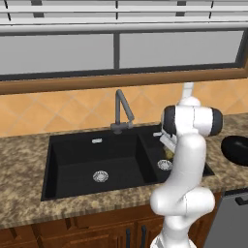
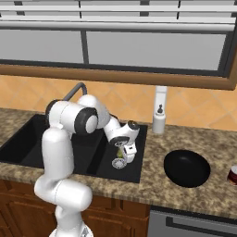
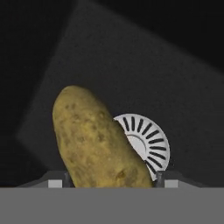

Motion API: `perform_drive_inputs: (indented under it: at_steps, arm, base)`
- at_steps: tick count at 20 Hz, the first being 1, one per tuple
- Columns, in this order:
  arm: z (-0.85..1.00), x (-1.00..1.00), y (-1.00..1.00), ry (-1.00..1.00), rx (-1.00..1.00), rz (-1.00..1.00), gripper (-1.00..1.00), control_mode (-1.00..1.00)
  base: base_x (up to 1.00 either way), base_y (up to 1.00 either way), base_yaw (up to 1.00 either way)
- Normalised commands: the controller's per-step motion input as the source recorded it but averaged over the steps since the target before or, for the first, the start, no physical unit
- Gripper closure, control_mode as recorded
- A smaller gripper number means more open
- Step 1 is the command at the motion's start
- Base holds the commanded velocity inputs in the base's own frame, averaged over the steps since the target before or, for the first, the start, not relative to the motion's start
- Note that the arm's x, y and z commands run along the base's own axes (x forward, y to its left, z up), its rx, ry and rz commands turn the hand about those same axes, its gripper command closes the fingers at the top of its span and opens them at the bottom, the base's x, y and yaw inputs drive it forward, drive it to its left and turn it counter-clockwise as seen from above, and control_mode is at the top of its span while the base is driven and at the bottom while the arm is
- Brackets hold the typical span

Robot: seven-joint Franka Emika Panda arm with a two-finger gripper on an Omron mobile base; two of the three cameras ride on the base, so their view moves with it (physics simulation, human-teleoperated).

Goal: Pick the potato from the sink and place it in the bowl. Then pick the bowl and place it in the microwave. Then close the microwave door and press the start button.

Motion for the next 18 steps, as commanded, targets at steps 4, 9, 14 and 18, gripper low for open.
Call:
perform_drive_inputs:
  at_steps: [4, 9, 14, 18]
  arm:
    - [1.00, -0.68, 0.02, 0.00, -0.13, 0.06, 1.00, -1.00]
    - [1.00, -0.68, 0.01, 0.00, -0.18, 0.01, 1.00, -1.00]
    - [1.00, -0.57, 0.00, 0.00, -0.12, 0.00, 1.00, -1.00]
    - [1.00, -0.51, -0.21, 0.00, -0.09, 0.00, 1.00, -1.00]
  base:
    - [0.00, 0.00, 0.00]
    - [0.00, 0.00, 0.00]
    - [0.00, 0.00, 0.00]
    - [0.00, 0.00, 0.00]
